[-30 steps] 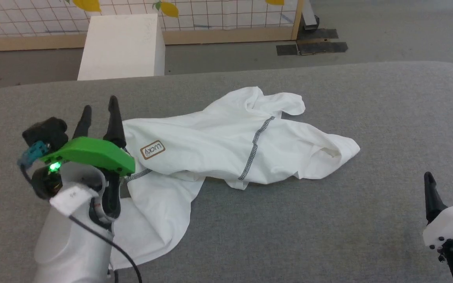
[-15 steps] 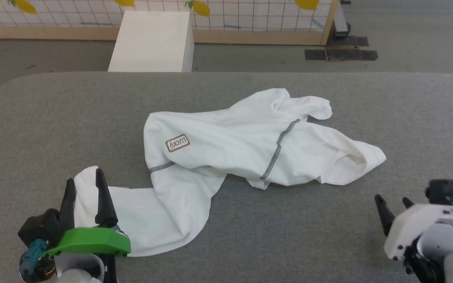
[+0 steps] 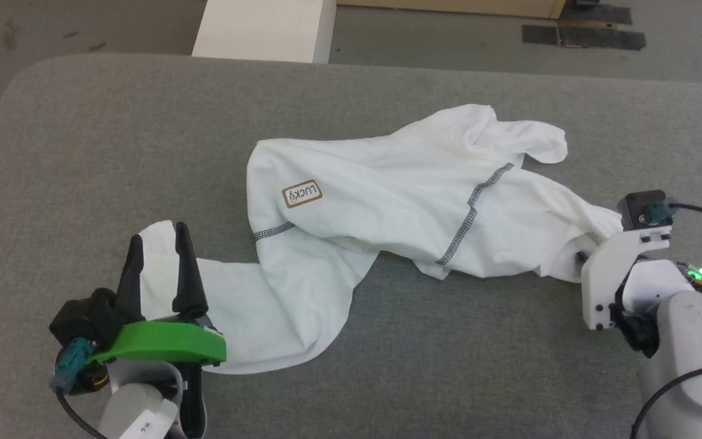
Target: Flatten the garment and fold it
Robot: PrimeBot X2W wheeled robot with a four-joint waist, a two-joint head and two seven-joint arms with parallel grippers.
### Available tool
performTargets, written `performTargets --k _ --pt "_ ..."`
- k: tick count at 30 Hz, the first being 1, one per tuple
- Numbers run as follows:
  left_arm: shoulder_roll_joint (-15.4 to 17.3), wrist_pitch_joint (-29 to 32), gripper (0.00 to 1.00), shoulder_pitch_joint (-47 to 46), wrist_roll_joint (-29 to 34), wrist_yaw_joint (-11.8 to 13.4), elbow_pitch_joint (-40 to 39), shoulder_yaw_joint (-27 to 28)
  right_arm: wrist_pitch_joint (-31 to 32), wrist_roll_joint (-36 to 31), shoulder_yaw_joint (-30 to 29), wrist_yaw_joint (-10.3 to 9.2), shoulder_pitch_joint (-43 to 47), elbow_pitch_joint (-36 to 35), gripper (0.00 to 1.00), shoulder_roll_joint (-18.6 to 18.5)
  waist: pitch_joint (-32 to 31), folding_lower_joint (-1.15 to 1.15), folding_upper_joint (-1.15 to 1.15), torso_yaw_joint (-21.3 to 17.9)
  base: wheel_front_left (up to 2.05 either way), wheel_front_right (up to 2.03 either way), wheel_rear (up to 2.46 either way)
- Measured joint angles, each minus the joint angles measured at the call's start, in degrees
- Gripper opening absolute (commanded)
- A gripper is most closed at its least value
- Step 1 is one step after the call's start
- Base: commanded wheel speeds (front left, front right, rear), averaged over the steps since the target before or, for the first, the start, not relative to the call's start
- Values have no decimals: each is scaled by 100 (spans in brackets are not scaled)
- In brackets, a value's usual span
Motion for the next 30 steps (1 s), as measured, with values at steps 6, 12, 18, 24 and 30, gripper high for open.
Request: performTargets --k 6,12,18,24,30 --pt "-31 0 100 10 0 -63 107 26 104 316 -47 3 -153 -100 0 -662 154 0 0 129 0 0 0" --pt "-51 -1 100 9 0 -121 172 -10 407 336 -624 3 -168 -538 0 -2034 147 0 0 171 0 0 0" --pt "-59 -1 100 -83 2 -197 248 -90 367 -87 -1381 2 -591 -646 0 -2356 182 0 0 190 0 0 0" --pt "-68 -3 100 -120 1 -225 407 -157 326 -298 -1882 2 -586 -504 100 -1653 29 0 0 211 0 0 0" --pt "-59 -4 100 22 46 -269 571 -219 -1025 75 -2015 2 -248 -1238 100 -873 -276 0 0 175 0 0 0"
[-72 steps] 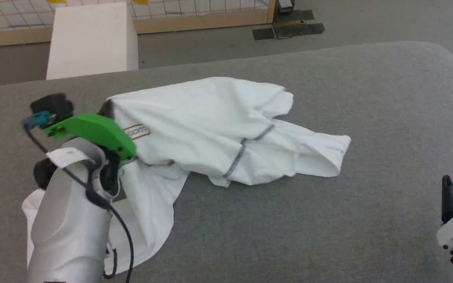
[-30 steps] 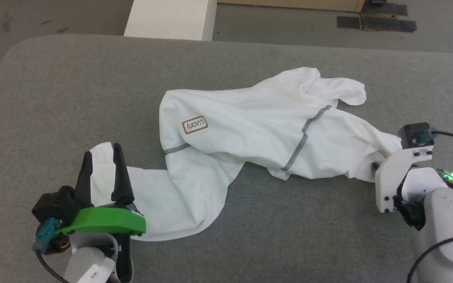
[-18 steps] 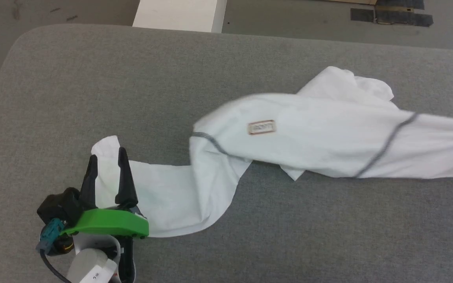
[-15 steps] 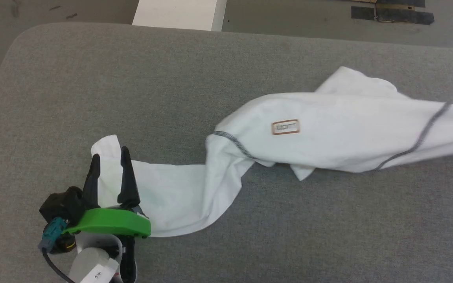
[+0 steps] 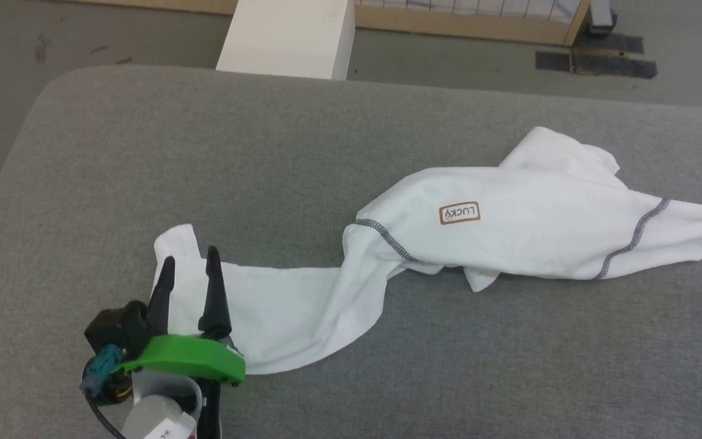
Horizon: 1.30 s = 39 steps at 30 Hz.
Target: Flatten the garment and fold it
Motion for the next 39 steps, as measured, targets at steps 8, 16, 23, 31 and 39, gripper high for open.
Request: performTargets --k 8,16,23,31,39 --pt "54 81 100 230 5 -7 -57 -100 -1797 483 641 0 1461 -934 100 938 -354 0 0 -265 0 0 0" --pt "60 588 100 353 -8 -123 -78 -392 -2450 1772 837 -2 2482 -486 100 1012 -554 0 0 -703 0 0 0" --pt "58 1891 100 400 -159 -299 -33 -938 -2694 1820 886 -2 2563 -165 100 1013 -618 0 0 -1004 0 0 0" --pt "137 2815 0 220 -307 313 468 -619 -2742 1736 950 -2 2351 -187 100 1013 -475 0 0 -1105 0 0 0" --pt "723 2691 0 -373 -612 725 330 409 -2815 1737 1069 -2 2236 -181 100 1014 -303 0 0 -1123 0 0 0"
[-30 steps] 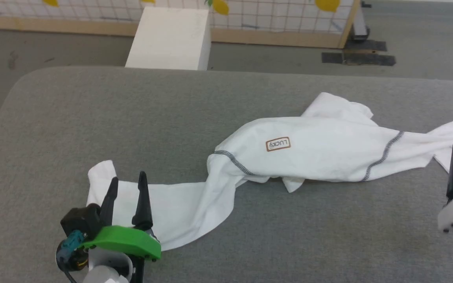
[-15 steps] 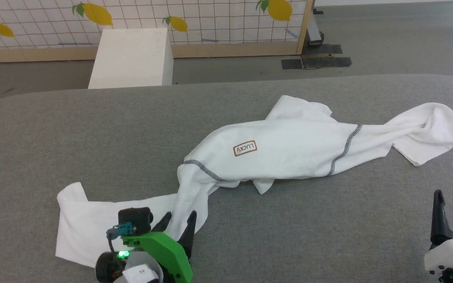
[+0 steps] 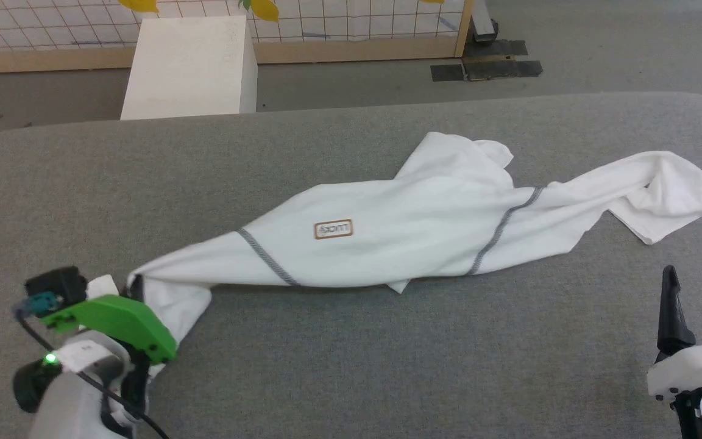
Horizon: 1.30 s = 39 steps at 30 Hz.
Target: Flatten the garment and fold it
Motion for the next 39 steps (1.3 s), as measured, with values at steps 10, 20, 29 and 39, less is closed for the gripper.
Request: performTargets --k 10,20,29,39 --pt "152 167 100 -236 -450 107 -11 414 90 -10 57 0 -135 82 100 0 97 0 0 84 0 0 0" --pt "-85 -2566 100 627 595 -177 -1098 175 2138 -370 467 0 -485 307 100 5 20 0 0 152 0 0 0" --pt "-461 -2662 100 712 948 -392 -1003 -254 4117 -1446 581 0 -1842 1193 100 0 211 0 0 401 0 0 0" --pt "-589 -2685 100 572 981 -528 -857 -166 4259 -1771 639 0 -2200 1662 100 -26 534 0 0 754 0 0 0"
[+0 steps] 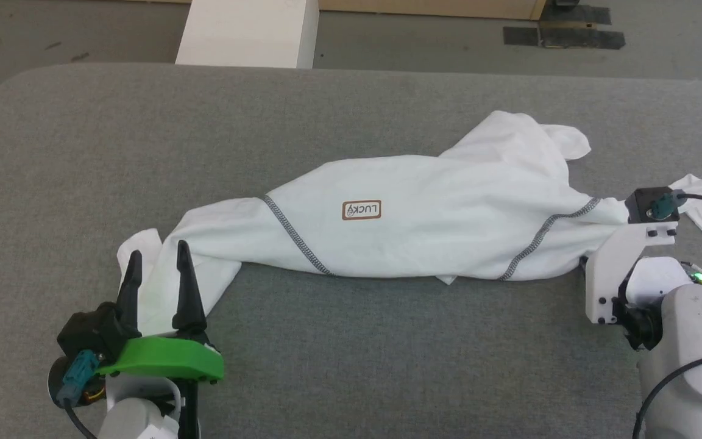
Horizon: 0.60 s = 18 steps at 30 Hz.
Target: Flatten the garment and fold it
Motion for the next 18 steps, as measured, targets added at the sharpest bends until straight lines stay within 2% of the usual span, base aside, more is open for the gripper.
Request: performTargets --k 1,2,8,13,18 --pt "-12 0 100 0 5 -1 8 13 -5 10 4 0 -21 14 35 -4 21 0 0 11 0 0 0" --pt "-27 0 100 0 34 -1 18 24 -56 57 10 0 -37 16 2 -5 41 0 0 17 0 0 0" --pt "-87 0 100 -4 98 -51 45 8 -240 742 224 1 227 -337 0 -170 -19 0 0 11 0 0 0" --pt "-103 0 100 0 99 -65 58 57 62 1613 14 1 1342 -1713 0 -455 -164 0 0 -30 0 0 0" --pt "-114 -1 100 43 115 -70 43 158 762 2083 -648 1 2508 -2927 0 -474 -287 0 0 -139 0 0 0"
